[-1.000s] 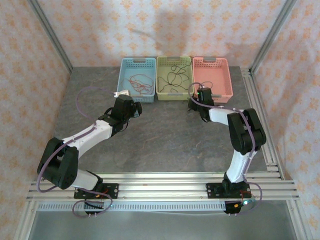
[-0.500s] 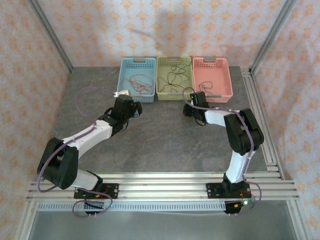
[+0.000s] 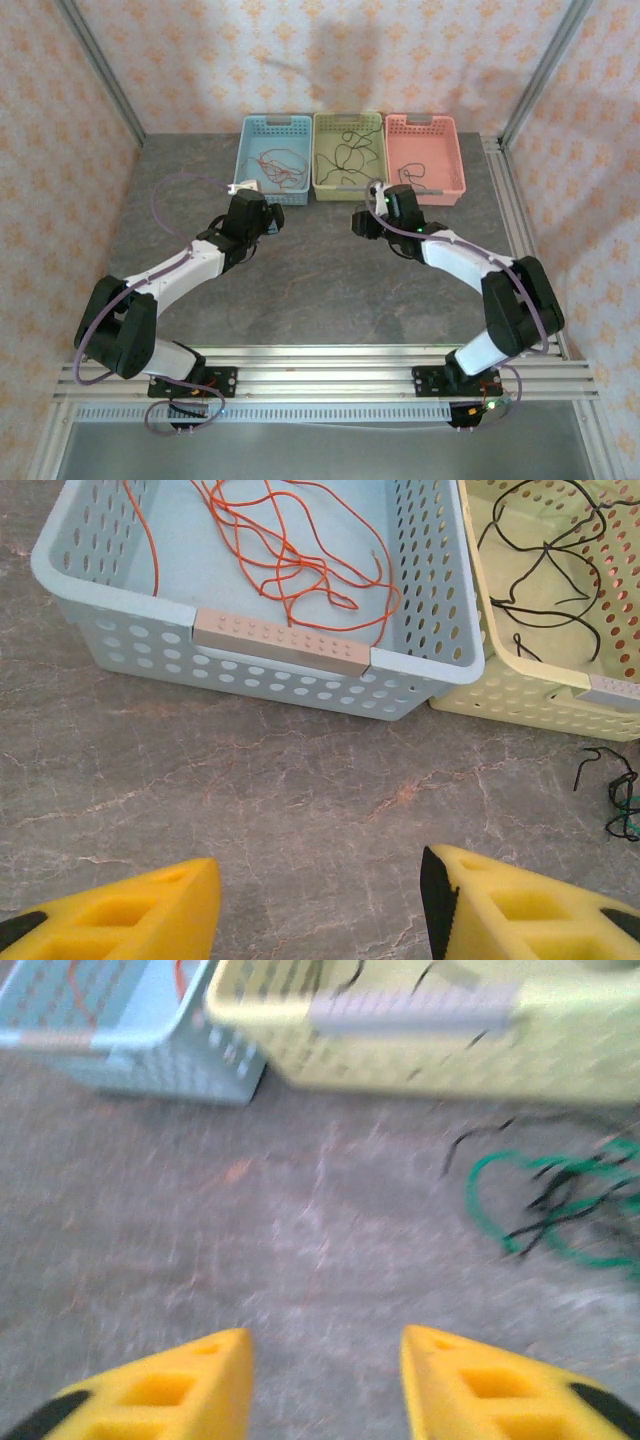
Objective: Untangle the cables
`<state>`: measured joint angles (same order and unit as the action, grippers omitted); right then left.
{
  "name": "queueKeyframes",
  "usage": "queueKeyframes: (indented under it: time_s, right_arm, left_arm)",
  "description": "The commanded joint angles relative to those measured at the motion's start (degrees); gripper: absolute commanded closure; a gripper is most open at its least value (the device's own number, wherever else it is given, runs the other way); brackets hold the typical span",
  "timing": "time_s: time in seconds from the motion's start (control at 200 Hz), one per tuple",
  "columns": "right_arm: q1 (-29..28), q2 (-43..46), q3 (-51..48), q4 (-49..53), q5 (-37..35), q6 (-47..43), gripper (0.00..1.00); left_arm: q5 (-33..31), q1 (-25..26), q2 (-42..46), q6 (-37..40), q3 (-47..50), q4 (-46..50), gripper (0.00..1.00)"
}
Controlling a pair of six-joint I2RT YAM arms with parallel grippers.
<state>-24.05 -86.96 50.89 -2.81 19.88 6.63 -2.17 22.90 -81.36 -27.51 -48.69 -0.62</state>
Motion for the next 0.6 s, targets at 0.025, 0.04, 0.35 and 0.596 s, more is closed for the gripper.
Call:
queueKeyframes:
  time_s: [0.025,0.04,0.35,0.596]
  right_arm:
    - [3.3,-2.6,-1.2,-2.7,-11.5,1.3,0.48]
    - [3.5,-3.2,-0.9,-2.6,-11.8,1.5,0.47]
    - [6.3,-14.4,4.9,-1.2,-13.9,0.7,0.42]
    - [6.2,-20.3,8.1,-3.0,-9.4,0.4,0.52]
  left_arm:
    - [-1.1,0.2,1.7,0.4,0.3,-0.8,0.44]
    - [-1.1,0.2,1.7,0.4,0.3,-0.8,0.44]
    - [-1.0,0.2,1.5,0.5,0.1,-0.7,0.44]
    - [-0.9,0.2,1.2,0.5,-0.1,-0.7,0.44]
